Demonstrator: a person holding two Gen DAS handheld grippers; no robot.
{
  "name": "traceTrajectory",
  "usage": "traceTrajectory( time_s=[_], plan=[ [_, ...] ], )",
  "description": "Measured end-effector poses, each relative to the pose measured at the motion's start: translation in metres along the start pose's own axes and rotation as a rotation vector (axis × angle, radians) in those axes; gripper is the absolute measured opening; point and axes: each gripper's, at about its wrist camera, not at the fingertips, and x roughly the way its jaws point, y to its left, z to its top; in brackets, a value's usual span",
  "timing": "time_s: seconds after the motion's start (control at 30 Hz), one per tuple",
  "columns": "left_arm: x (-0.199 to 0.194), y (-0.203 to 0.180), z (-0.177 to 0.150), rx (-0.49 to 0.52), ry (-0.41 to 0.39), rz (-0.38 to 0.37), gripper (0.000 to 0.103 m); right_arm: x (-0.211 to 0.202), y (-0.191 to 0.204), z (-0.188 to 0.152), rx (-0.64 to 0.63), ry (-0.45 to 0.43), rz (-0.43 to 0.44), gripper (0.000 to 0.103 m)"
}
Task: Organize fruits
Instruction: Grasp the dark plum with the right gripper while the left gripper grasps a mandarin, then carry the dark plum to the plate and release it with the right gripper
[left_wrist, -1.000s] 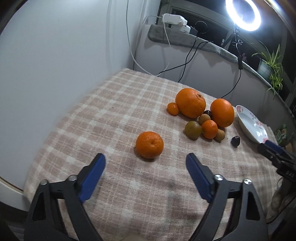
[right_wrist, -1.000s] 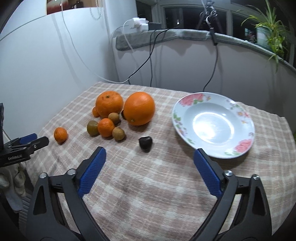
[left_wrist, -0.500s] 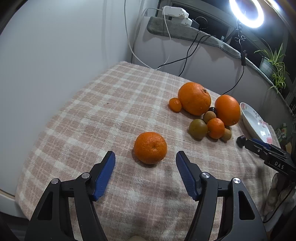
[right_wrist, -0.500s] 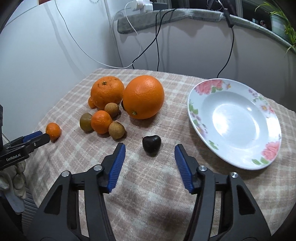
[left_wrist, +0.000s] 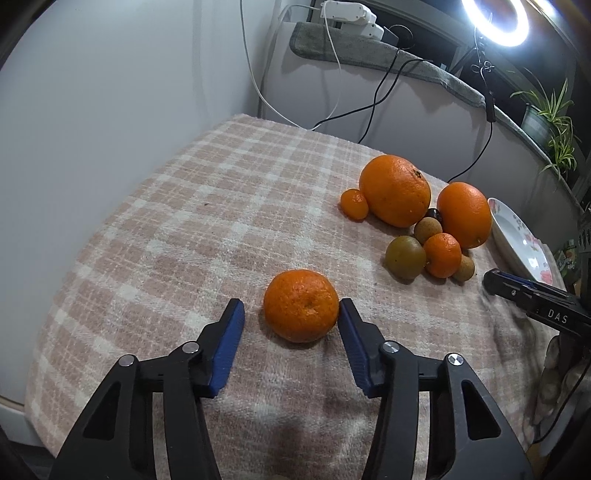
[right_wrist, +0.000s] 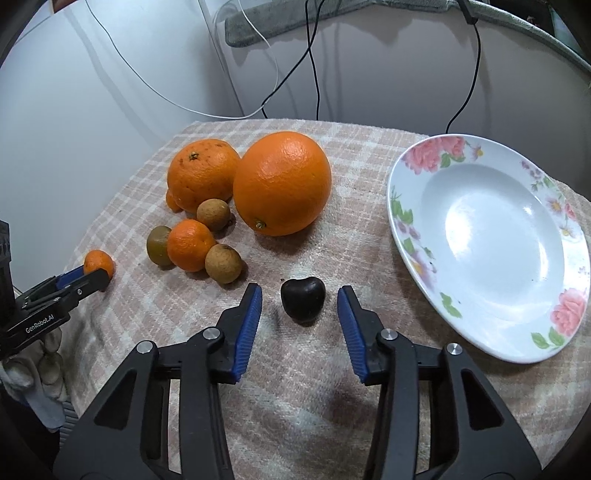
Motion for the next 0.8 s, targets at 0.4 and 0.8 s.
traceTrajectory(
  time_s=[0.4,0.8],
  plan=[
    [-0.002,-0.002,0.000,0.002,-0.009,-0.027,0.038,0.003,0.000,0.002,-0.004,-0.003,-0.011,0.026],
    [-0.015,-0.014,0.005,0.010,-0.023,-0.073,0.038,-0.021,-0.002,0.000,0.014,-0.061,0.016,0.025]
  ],
)
